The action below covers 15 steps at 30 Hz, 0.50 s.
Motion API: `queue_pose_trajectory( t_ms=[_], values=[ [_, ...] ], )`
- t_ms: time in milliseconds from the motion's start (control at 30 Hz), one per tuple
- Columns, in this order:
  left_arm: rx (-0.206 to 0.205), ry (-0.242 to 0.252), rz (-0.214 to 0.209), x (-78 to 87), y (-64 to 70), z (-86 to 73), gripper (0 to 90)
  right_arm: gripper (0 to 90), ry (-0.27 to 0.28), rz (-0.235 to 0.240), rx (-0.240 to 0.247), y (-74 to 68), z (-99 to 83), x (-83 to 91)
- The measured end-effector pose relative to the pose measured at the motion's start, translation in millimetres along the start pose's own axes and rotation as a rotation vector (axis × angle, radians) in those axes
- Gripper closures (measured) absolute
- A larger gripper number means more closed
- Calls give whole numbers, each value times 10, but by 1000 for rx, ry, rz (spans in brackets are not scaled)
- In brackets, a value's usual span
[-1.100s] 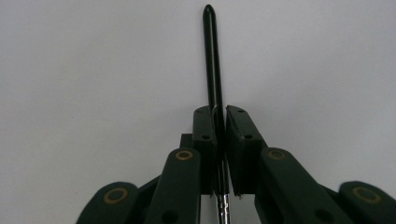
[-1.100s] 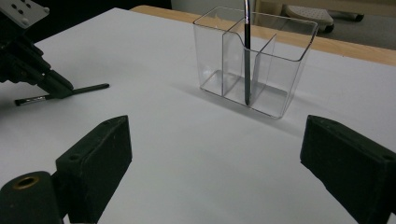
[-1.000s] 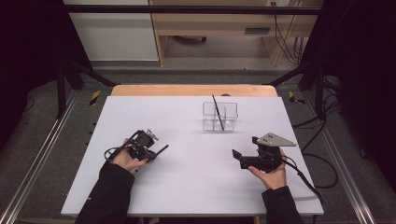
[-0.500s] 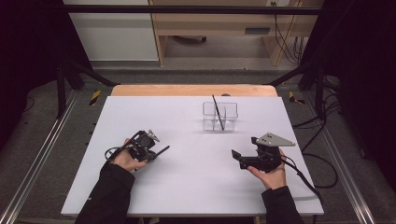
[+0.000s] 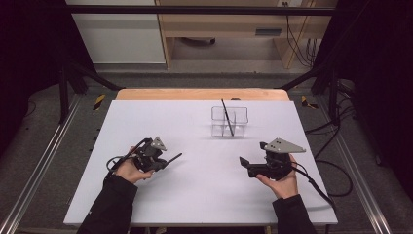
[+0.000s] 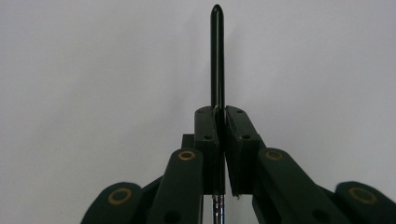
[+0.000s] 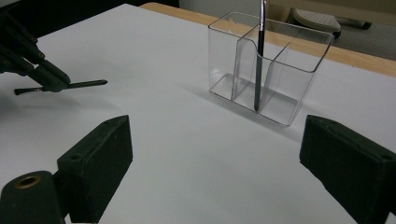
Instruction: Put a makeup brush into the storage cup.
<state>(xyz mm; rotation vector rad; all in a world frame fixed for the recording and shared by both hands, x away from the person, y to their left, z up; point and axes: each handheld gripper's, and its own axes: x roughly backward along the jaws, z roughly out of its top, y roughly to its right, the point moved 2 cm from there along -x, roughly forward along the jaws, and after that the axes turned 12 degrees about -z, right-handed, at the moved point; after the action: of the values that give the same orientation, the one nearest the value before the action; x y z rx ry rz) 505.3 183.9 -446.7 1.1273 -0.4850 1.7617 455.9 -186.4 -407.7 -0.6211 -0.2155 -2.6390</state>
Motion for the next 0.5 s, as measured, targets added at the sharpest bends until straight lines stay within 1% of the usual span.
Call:
queue_pose_trajectory(
  t_ms=[167, 267, 333, 500],
  values=[
    [-28, 30, -29, 45, 92, 36, 835, 101, -2, 7, 20, -45, 32, -7],
    [-43, 39, -42, 62, 152, 63, 835, 101, -1, 13, 34, -90, 56, -13],
    [-59, 38, -42, 67, 200, 86, 835, 102, -5, 18, 49, -126, 71, -21],
    [-92, 63, -66, 79, 309, 147, 835, 106, -19, 26, 90, -215, 107, -56]
  ],
)
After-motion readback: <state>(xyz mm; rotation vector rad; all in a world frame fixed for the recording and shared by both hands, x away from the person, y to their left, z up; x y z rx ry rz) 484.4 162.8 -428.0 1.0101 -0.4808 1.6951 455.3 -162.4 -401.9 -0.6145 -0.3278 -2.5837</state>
